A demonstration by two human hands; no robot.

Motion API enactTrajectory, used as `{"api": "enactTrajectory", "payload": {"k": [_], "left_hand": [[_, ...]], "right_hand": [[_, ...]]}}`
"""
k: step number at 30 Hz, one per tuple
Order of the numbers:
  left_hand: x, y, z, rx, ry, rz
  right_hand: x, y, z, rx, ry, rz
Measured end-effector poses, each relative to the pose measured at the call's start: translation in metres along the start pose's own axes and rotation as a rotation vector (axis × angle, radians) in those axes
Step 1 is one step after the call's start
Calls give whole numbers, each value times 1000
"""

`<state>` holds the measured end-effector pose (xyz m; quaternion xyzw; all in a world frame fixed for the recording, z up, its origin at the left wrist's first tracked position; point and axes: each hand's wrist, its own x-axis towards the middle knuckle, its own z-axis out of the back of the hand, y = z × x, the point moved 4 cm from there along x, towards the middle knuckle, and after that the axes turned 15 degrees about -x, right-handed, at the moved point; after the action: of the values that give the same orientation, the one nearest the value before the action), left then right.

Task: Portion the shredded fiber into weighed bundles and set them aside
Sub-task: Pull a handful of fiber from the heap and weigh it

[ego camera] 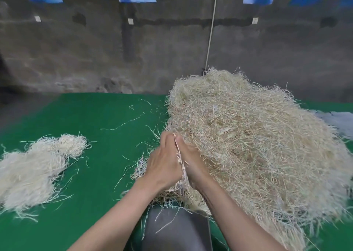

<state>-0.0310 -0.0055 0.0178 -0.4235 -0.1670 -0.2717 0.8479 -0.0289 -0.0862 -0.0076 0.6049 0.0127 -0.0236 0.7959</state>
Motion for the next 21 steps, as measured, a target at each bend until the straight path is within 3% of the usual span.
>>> {"api": "enactTrajectory", "payload": {"k": [2, 5, 6, 8, 10, 12, 13, 15, 17, 19, 21], "left_hand": [[-1, 4, 0, 31, 37, -3], [13, 0, 6, -93, 123, 47], [18, 1, 8, -225, 199, 95], [22, -2, 17, -776, 310, 233], [22, 8, 32, -1236, 26, 326], [9, 26, 33, -1144, -283, 444], [0, 32, 23, -1119, -299, 565], [-20, 33, -11, -1348, -92, 905], [-38, 21, -35, -1656, 101, 1085], [-45, 13, -50, -1789, 187, 1097], [-41, 19, -50, -1892, 88, 1058]], "right_hand": [[-6, -6, -6, 89, -2, -96], [-4, 1, 5, -15, -134, -149], [-3, 7, 12, -37, -186, -125], [0, 15, 32, -22, -279, -128], [2, 15, 59, 47, -398, -155], [1, 18, 72, 149, -423, -167], [2, 19, 71, 193, -390, -171], [0, 20, 55, 200, -343, -154], [-1, 15, 41, 13, -431, -18], [-10, 6, 29, -419, -545, 167], [-24, -9, 11, -736, -480, 329]]}}
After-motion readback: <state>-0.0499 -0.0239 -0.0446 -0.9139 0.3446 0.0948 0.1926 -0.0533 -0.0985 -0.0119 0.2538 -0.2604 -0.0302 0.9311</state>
